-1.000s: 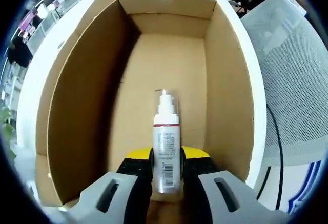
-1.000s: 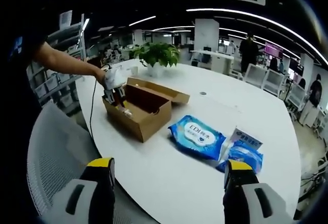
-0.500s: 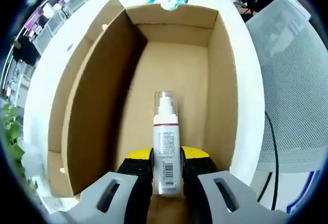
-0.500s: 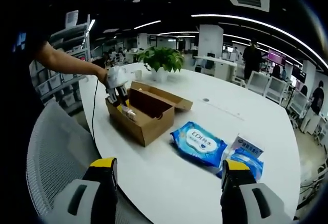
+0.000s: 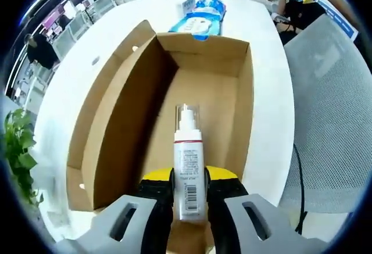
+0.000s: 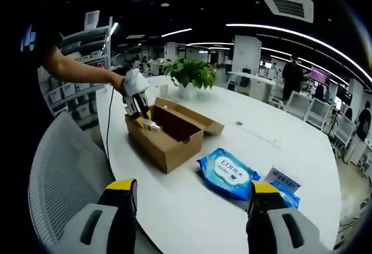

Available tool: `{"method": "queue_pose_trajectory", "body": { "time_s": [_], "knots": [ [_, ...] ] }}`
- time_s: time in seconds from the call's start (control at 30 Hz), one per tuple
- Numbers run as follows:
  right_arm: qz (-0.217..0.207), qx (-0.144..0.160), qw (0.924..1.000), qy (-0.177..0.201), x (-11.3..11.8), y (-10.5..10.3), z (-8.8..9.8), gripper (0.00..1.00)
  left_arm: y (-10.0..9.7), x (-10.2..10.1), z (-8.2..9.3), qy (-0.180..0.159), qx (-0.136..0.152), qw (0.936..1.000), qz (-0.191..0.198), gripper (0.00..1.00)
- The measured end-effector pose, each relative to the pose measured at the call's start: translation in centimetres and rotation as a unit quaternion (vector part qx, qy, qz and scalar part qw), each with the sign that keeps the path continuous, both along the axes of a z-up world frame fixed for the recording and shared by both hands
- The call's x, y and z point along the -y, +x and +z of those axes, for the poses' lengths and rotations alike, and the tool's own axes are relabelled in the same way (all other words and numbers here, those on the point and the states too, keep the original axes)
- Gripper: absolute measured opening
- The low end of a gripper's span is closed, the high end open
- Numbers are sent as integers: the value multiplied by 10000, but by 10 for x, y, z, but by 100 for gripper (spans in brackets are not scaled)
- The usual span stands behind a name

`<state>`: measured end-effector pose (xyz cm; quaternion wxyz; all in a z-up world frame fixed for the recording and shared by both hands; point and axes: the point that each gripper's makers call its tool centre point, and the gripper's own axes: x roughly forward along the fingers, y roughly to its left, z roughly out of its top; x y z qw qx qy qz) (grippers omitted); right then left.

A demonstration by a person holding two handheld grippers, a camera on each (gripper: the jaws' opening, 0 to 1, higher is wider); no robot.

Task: Operate the shoe box by opening the lid, removing the specified soft item, and placing it in the target area until the item is outside and the box remains undamaged.

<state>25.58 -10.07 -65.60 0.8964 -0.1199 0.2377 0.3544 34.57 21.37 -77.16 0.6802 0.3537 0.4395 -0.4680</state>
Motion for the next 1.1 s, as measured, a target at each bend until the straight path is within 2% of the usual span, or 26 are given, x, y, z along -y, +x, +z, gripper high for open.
{"method": "queue_pose_trajectory", "body": {
  "time_s": [0.17, 0.57, 0.73, 1.0, 1.03, 1.07, 1.1],
  "knots": [
    [138, 119, 9998, 27, -6, 1, 5, 73, -2, 3, 8, -118, 57, 9999, 55, 19],
    [308, 179, 9994, 49, -20, 7, 7, 70, -6, 20, 33, -464, 286, 9984, 137, 19],
    [396, 136, 9991, 67, -27, 8, 6, 64, -9, 32, 47, -663, 404, 9969, 89, 19],
    [668, 191, 9976, 40, -42, 5, 7, 62, -18, 47, 59, -851, 491, 9951, -80, 19],
    [678, 191, 9975, 39, -42, 5, 7, 62, -19, 50, 61, -910, 508, 9945, -126, 19],
    [722, 198, 9972, 37, -45, 4, 7, 62, -21, 57, 63, -1110, 466, 9926, -158, 19],
    [771, 189, 9968, 41, -48, 3, 6, 61, -22, 59, 64, -1197, 376, 9921, -41, 19]
  ]
}}
